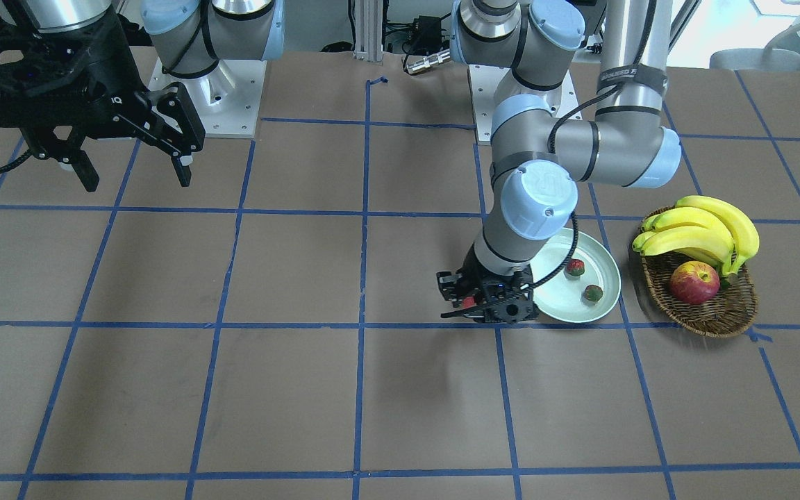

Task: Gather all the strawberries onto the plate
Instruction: 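Carry the strawberry over the plate and release it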

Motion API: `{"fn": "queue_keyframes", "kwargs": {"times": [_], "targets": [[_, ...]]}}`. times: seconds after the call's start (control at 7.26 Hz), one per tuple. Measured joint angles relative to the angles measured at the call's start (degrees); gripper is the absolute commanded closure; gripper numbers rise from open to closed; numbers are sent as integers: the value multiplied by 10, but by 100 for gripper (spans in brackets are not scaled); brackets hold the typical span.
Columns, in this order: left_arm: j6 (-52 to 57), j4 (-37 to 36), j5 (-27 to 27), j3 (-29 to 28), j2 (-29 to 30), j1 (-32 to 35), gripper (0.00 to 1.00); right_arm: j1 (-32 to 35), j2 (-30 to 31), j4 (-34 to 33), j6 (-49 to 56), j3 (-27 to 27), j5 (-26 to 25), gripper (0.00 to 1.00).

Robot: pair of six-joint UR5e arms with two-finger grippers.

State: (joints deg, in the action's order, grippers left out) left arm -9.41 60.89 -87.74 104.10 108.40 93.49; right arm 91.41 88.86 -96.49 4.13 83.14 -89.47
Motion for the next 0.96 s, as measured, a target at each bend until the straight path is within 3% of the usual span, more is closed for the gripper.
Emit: {"fn": "queue_keyframes", "kwargs": {"times": [0.14, 0.41, 0.55, 0.69, 0.96], "targets": [[56, 42, -42, -5, -12, -40, 100, 0, 0, 0, 0, 0, 0, 0], [143, 80, -68, 8, -15, -122, 100, 0, 0, 0, 0, 0, 0, 0], [165, 85, -69, 17, -8, -143, 79, 0, 0, 0, 0, 0, 0, 0], [170, 88, -68, 24, -5, -151, 1, -1, 0, 0, 0, 0, 0, 0], [173, 89, -66, 28, -9, -155, 0, 0, 0, 0, 0, 0, 1, 0]]}}
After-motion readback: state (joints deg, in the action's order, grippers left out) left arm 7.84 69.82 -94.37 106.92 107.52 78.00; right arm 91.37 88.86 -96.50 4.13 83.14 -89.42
